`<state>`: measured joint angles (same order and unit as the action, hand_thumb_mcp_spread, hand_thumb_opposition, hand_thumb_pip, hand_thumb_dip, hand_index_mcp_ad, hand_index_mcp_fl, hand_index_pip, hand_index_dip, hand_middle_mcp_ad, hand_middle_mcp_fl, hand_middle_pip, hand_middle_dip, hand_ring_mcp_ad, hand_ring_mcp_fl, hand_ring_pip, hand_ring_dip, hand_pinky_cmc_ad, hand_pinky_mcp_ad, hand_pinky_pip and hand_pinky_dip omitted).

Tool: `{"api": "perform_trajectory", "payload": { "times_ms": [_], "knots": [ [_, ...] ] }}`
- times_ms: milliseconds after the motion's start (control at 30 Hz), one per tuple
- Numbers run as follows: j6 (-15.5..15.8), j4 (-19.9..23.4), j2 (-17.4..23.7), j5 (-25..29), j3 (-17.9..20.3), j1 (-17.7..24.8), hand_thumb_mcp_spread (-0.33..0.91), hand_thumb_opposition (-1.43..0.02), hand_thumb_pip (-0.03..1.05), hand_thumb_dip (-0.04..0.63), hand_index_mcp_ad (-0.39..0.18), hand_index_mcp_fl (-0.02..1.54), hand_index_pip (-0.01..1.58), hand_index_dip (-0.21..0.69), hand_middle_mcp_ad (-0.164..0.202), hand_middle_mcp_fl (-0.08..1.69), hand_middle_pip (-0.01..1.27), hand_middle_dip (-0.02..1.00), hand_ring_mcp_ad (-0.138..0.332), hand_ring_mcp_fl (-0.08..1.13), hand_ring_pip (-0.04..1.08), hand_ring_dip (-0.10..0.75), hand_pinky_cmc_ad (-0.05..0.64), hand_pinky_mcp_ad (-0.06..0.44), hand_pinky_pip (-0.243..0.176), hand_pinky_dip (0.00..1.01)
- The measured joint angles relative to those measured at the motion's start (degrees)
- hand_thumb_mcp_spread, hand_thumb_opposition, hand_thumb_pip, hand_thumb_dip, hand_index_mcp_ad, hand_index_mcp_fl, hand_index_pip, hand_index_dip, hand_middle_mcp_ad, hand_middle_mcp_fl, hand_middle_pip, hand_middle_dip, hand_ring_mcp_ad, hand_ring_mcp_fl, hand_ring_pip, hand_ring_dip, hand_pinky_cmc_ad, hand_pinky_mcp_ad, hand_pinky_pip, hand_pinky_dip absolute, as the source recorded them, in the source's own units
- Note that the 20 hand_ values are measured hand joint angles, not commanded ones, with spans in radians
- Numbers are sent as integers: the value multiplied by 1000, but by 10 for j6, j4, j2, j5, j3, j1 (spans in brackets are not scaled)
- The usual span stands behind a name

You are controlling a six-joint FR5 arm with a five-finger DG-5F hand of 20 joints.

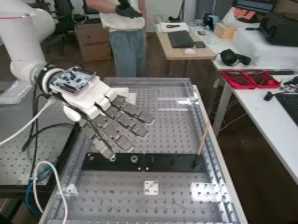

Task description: Grab the bearing and place it in the white container

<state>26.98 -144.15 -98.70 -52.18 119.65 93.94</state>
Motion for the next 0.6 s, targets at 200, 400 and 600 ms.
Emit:
{"api": "perform_trajectory", "payload": {
  "times_ms": [200,400,600],
  "knots": [
    [-20,35,-30,31,6,7,344,-709,457,112,9,51,229,75,94,-5,138,124,197,-2,94,59,414,311,-91,243],
    [-38,47,-61,49,2,7,356,-726,483,145,-7,61,513,94,94,-3,140,126,197,-2,93,59,414,314,-91,243],
    [-63,74,-99,85,-2,10,379,-738,531,176,-7,56,778,96,94,-7,138,126,197,-2,89,59,417,314,-91,243]
  ]
}}
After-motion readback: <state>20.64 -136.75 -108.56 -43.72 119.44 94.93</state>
